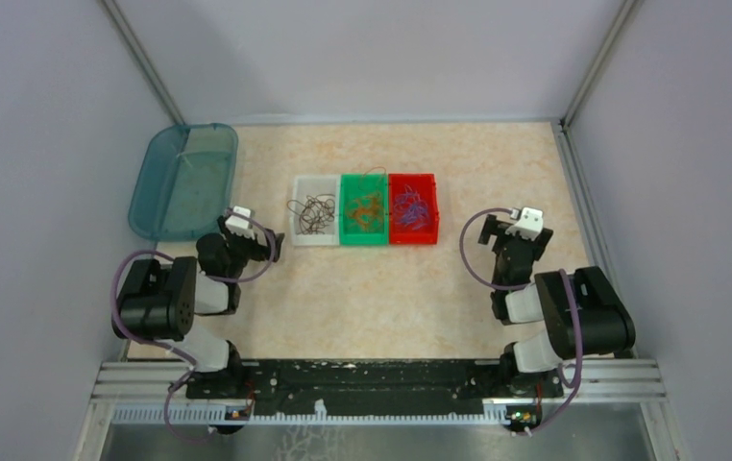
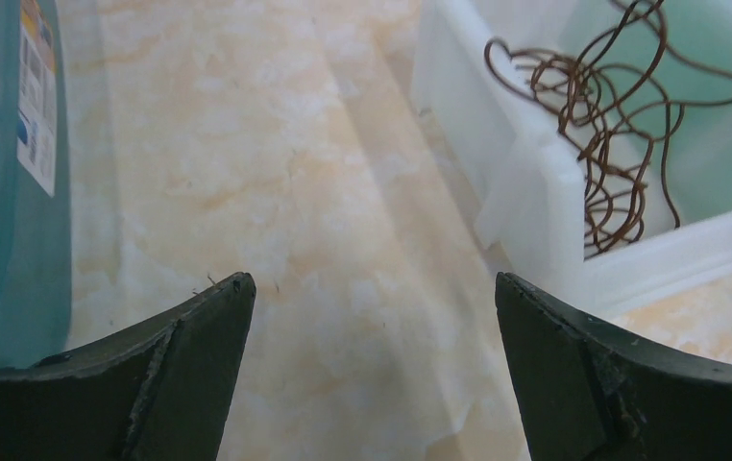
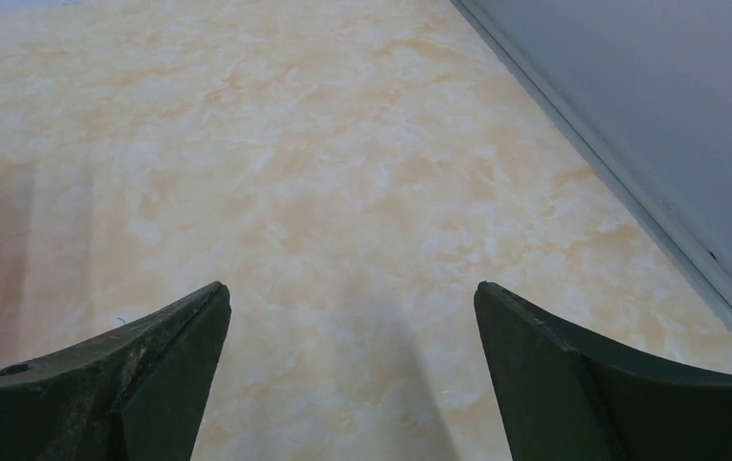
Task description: Untangle the cables
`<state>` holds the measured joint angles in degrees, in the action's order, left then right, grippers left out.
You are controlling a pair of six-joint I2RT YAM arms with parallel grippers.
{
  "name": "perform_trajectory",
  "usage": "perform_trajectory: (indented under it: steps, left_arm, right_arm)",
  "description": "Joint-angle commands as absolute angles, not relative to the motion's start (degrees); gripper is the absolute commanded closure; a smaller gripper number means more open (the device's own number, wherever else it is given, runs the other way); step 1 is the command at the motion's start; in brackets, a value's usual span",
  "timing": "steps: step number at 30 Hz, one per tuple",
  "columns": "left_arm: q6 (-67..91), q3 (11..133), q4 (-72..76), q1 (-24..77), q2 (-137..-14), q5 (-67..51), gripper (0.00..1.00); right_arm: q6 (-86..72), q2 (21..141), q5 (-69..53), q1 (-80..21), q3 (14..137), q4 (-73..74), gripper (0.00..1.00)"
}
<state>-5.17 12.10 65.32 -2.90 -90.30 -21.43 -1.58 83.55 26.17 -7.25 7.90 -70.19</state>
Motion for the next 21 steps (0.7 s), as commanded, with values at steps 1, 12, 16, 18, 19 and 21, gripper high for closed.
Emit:
perform_trajectory:
  steps: [1,12,16,18,19,21]
  left_arm:
    - [-6.3,13.7,72.5,-1.6,-90.7,-19.3,0.0]
    - [-6.4,13.7,71.9,-1.7,-90.5,-19.4,0.0]
    - [-6.4,14.0,71.6,-1.7,-90.7,-19.4,0.0]
    - [-6.5,14.5,70.8,-1.7,-90.9,-19.4,0.0]
    - [-6.4,14.4,70.6,-1.6,-90.8,-19.3,0.0]
    - [-6.3,14.0,70.9,-1.6,-90.3,-19.3,0.0]
  right_arm:
    - [-2.0,83.5,24.2,-6.2,9.7,-72.0,0.01]
    - [-1.8,83.5,24.1,-6.2,9.6,-72.5,0.01]
    - [-1.8,83.5,24.2,-6.2,9.6,-72.4,0.01]
    - [-1.8,83.5,24.1,-6.2,9.6,-72.4,0.01]
    - [-1.8,83.5,24.1,-6.2,9.6,-72.4,0.01]
    - [-1.8,83.5,24.2,-6.1,9.6,-72.4,0.01]
